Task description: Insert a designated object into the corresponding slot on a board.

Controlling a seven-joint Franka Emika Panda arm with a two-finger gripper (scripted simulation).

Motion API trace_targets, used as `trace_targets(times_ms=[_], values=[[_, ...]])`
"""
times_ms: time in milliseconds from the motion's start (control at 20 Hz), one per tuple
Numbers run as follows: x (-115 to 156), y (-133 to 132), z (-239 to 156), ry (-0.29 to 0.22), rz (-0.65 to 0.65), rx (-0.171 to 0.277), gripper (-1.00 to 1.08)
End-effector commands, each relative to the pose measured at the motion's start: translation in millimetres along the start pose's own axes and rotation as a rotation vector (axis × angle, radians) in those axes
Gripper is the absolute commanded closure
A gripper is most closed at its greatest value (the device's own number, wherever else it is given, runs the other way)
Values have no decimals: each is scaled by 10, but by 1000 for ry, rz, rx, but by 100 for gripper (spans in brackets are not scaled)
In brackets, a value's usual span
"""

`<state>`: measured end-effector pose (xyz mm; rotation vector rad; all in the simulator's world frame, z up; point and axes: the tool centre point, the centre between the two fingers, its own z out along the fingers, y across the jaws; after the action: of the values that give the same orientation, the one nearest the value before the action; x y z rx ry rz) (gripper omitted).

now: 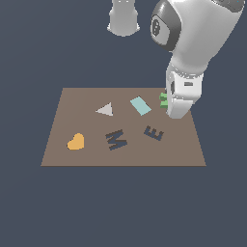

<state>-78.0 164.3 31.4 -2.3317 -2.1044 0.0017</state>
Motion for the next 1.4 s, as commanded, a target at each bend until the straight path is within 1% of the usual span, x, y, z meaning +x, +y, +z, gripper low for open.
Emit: trace_targets(times_ms=[0,900,1150,1350], values=[[-1,3,15,0,0,-1,108],[5,12,-20,0,7,-1,108],[33,55,-21,0,49,-1,108],[69,120,-23,0,110,-1,108]])
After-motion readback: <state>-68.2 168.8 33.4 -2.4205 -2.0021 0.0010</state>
